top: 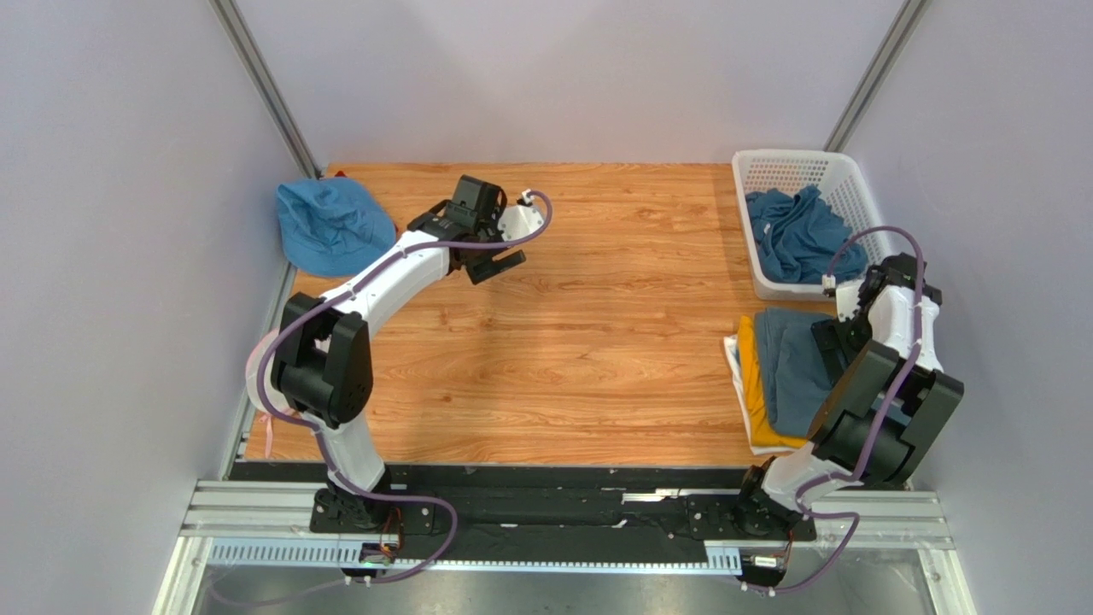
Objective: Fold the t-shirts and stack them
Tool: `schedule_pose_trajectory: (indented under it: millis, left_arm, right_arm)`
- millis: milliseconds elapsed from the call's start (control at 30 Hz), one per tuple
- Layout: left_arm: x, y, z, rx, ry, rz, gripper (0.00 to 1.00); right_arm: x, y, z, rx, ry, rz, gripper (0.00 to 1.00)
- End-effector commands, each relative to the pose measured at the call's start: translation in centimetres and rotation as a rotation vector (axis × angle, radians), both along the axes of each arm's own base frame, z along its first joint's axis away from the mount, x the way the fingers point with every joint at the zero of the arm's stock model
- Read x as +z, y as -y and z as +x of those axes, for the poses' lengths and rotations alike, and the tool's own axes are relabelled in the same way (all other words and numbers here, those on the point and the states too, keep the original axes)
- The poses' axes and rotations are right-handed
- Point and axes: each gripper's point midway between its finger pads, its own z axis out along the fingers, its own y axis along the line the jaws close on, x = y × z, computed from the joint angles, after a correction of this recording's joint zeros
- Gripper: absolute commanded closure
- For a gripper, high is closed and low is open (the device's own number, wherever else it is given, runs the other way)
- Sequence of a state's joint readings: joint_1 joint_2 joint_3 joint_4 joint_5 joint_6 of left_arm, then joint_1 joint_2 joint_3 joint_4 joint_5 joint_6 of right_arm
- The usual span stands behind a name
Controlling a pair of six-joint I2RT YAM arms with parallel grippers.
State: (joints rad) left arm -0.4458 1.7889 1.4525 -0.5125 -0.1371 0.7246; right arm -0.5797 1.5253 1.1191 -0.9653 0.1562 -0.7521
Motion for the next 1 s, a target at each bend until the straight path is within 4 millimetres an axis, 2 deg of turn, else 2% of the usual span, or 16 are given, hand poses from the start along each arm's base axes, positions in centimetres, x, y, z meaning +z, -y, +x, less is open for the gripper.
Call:
schedule_pose_trajectory:
  millis: [0, 167, 200, 267, 400, 433, 500, 533, 567, 600, 633, 767, 800, 867, 900, 967]
  left_arm:
    - [2.8, -0.2, -0.7, 0.014, 0.073, -0.036, 0.09]
    - [3.8, -0.9, -1.7, 0.029, 0.099, -0.049, 0.09]
    - [4.2, -0.9, -1.8, 0.032, 0.110, -0.056, 0.09]
    - [5.1, -1.1, -2.3, 0.053, 0.131, -0.086, 0.09]
    - [7.3, -1.7, -3.0, 0.108, 0.207, -0.158, 0.09]
    - [7.8, -2.0, -3.6, 0.139, 0.222, -0.189, 0.09]
    - [8.9, -2.8, -3.8, 0.200, 0.275, -0.220, 0.07]
    - [9.4, -3.3, -4.4, 0.251, 0.295, -0.260, 0.07]
    - [9.9, -3.8, -4.6, 0.283, 0.316, -0.275, 0.01]
    - [9.8, -4.4, -4.9, 0.328, 0.331, -0.287, 0.01]
    - [10.7, -4.8, -5.3, 0.346, 0.356, -0.309, 0.01]
    - [11.3, -5.8, -6.9, 0.411, 0.362, -0.356, 0.01]
    - [11.4, -5.8, -7.1, 0.427, 0.361, -0.383, 0.01]
    - [12.1, -5.8, -7.5, 0.441, 0.373, -0.423, 0.01]
    - [12.5, -5.8, -7.6, 0.449, 0.381, -0.448, 0.01]
    - [13.4, -5.9, -7.7, 0.468, 0.405, -0.482, 0.01]
  right_arm:
    - [-0.6, 0.5, 1.6, -0.004, 0.077, -0.006, 0.18]
    - [2.2, 0.0, 1.8, 0.009, 0.140, -0.015, 0.17]
    - [3.9, -0.1, 2.2, 0.016, 0.185, -0.026, 0.17]
    - [5.3, -0.6, 1.8, 0.018, 0.198, -0.016, 0.16]
    - [9.6, -2.2, 2.1, 0.054, 0.318, -0.005, 0.16]
    - [11.5, -2.8, 2.1, 0.064, 0.366, -0.011, 0.15]
    - [13.0, -4.3, 2.6, 0.084, 0.438, 0.029, 0.07]
    - [14.5, -5.3, 3.0, 0.093, 0.495, 0.031, 0.00]
    - [15.3, -6.1, 3.4, 0.106, 0.526, 0.045, 0.00]
    - [16.1, -7.6, 4.4, 0.148, 0.571, 0.068, 0.00]
    - [17.3, -8.5, 5.0, 0.162, 0.616, 0.073, 0.00]
    - [19.8, -13.5, 8.6, 0.206, 0.732, 0.154, 0.00]
    - [20.2, -15.6, 9.9, 0.259, 0.754, 0.179, 0.00]
    - [20.2, -18.2, 11.8, 0.259, 0.761, 0.253, 0.00]
    - [20.6, -20.6, 12.9, 0.312, 0.779, 0.291, 0.00]
    - [20.1, -23.1, 14.3, 0.337, 0.770, 0.334, 0.00]
